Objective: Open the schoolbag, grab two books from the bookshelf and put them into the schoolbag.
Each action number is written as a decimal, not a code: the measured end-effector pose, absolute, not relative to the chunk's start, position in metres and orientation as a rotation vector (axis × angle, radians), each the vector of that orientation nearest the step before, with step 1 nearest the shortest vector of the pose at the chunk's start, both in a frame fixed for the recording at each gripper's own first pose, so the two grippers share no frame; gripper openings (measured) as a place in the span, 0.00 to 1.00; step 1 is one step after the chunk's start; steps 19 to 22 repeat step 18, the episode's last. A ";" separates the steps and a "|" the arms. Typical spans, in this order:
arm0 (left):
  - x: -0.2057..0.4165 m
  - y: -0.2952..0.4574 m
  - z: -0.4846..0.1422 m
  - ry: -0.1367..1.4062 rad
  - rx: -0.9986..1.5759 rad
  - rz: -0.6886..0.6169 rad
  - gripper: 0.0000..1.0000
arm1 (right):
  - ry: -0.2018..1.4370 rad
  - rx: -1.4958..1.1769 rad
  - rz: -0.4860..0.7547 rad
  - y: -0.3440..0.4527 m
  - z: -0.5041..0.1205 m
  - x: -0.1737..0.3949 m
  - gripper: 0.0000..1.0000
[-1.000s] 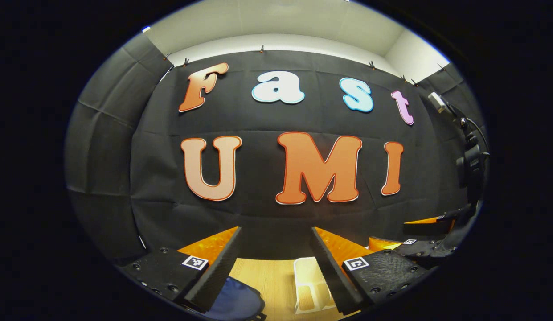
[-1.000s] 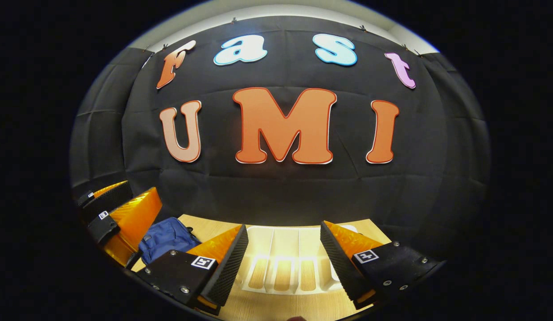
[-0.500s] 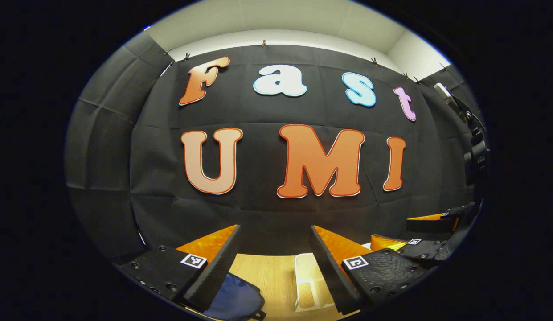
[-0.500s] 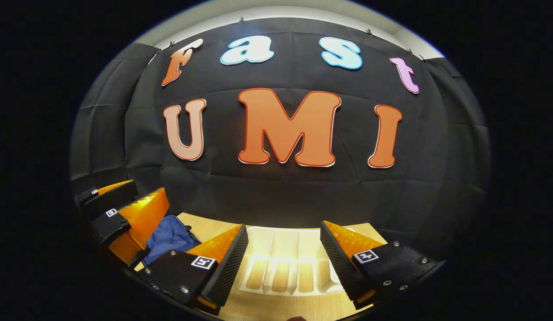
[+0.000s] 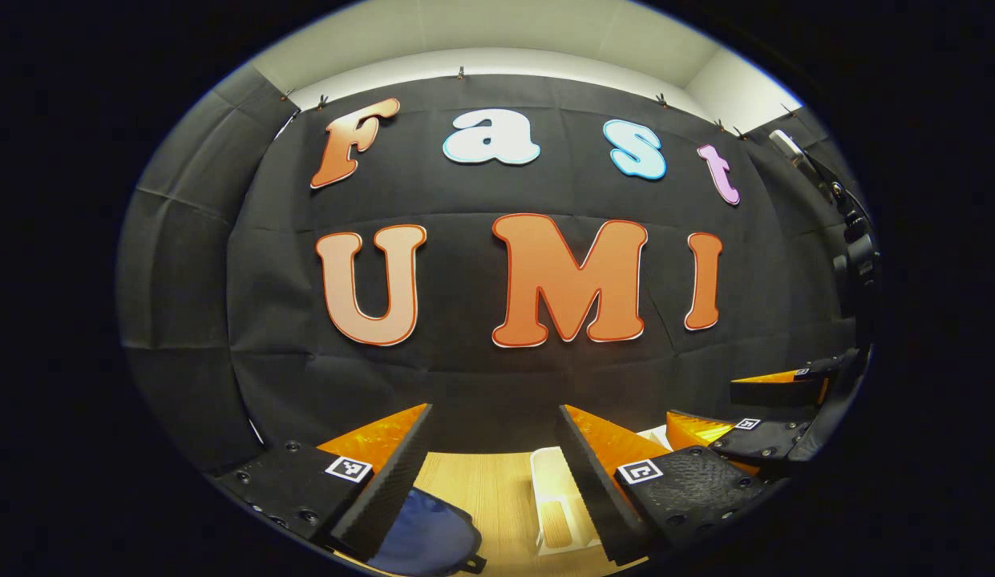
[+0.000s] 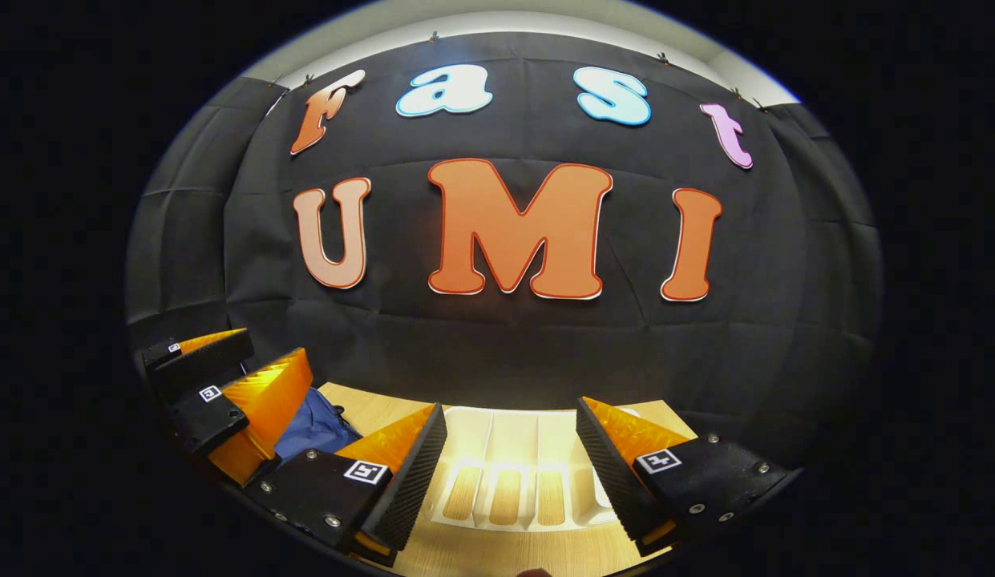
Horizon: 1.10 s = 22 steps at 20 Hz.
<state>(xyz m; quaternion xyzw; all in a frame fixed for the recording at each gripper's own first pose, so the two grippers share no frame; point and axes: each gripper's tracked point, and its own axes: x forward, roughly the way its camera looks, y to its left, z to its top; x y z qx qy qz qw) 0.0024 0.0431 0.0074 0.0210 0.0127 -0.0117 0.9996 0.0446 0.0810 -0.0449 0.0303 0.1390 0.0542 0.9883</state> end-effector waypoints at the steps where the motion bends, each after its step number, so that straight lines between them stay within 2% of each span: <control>1: 0.003 0.043 0.007 0.027 0.043 -0.024 0.95 | 0.278 0.059 0.108 0.083 -0.045 0.041 0.97; 11: 0.008 0.042 0.004 0.031 0.058 -0.038 0.95 | 0.286 0.056 0.082 0.082 -0.043 0.031 0.97; 12: 0.008 0.042 0.004 0.027 0.060 -0.039 0.93 | 0.287 0.056 0.080 0.082 -0.043 0.031 0.97; 22: 0.008 0.041 0.002 0.028 0.065 -0.044 0.95 | 0.286 0.057 0.075 0.080 -0.043 0.029 0.96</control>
